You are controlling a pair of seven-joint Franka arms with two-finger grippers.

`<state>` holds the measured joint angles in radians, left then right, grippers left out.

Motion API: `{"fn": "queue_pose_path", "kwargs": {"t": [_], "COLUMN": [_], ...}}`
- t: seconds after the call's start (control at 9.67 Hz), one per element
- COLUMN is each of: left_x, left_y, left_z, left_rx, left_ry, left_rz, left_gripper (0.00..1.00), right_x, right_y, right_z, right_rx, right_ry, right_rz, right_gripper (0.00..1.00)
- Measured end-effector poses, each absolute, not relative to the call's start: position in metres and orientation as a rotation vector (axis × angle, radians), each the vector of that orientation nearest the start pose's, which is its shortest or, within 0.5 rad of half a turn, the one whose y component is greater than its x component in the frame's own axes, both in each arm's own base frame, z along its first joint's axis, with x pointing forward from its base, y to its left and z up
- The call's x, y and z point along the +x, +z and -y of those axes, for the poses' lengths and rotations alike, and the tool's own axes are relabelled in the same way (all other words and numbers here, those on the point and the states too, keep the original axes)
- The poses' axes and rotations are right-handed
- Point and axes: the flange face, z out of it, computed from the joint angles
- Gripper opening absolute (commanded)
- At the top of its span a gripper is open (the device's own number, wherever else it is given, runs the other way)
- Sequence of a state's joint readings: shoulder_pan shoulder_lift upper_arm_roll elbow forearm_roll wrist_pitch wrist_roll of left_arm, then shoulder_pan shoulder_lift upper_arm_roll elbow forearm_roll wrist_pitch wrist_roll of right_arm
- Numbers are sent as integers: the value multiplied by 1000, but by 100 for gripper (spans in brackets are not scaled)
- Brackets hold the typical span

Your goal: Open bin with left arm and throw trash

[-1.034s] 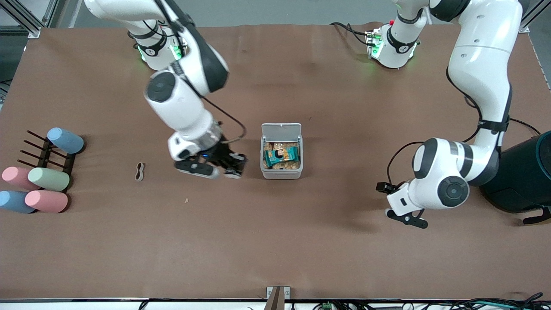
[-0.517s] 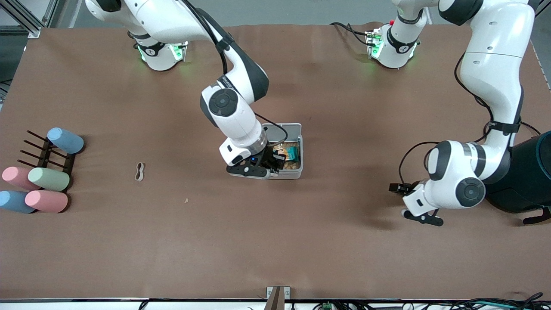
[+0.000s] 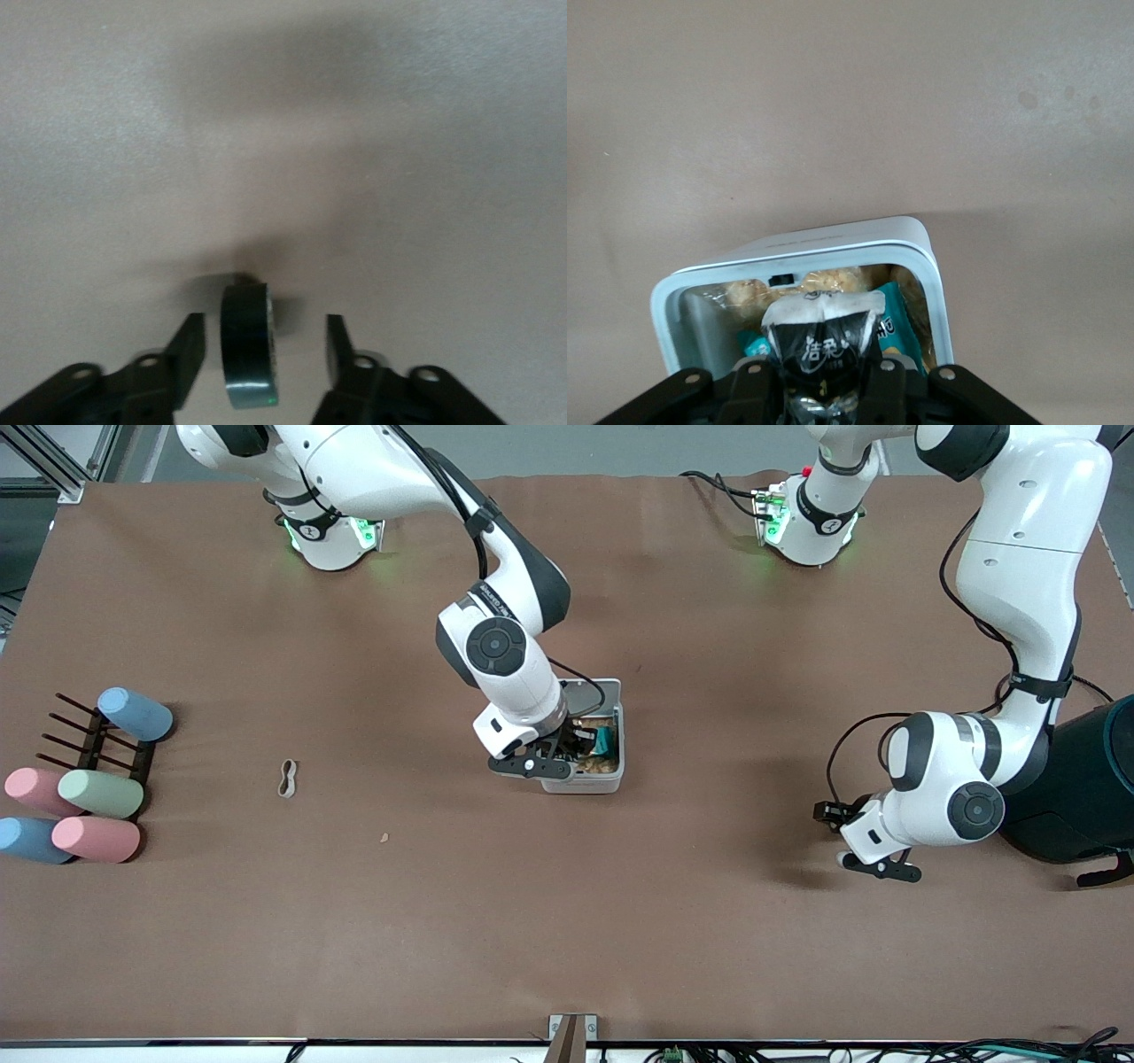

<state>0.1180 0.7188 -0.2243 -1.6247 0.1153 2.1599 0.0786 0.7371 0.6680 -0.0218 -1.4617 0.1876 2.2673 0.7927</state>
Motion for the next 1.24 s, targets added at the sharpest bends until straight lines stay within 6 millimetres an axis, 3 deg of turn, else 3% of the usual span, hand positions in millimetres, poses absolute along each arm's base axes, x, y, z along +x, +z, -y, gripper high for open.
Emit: {"fn": "queue_pose_path", "kwargs": {"t": [0.1,0.31,0.52,0.62,0.72,0.83,0.93,1.03,1.14,1.24], "left_x": [670,670,668,667,662,651,635,615,597,582], "left_y": [201,212,241,266,295,321,335,339,341,344], "left_z": [57,73,99,127,169,222,275,324,366,398], "left_rx": [-3172,-3165,-3162,-3177,-3205,-3231,-3243,-3245,-3249,-3253], "left_ry": [251,240,242,230,211,193,185,189,193,195], "left_rz": [-356,-392,-454,-481,-469,-426,-378,-312,-241,-184], "left_gripper": [0,0,0,0,0,0,0,0,0,0], "right_x": [547,547,545,551,563,574,585,600,615,625], "right_y": [299,298,302,313,336,367,393,404,397,377], "right_z": [-486,-486,-489,-481,-467,-445,-411,-369,-318,-264], "right_rx": [-2938,-2940,-2947,-2960,-2956,-2955,-2966,-2994,-3040,-3086], "right_ry": [-2,2,26,44,39,49,76,76,63,92], "right_rz": [-270,-279,-287,-308,-338,-381,-440,-506,-538,-492], "right_gripper": [99,100,100,100,99,94,89,89,91,92]}}
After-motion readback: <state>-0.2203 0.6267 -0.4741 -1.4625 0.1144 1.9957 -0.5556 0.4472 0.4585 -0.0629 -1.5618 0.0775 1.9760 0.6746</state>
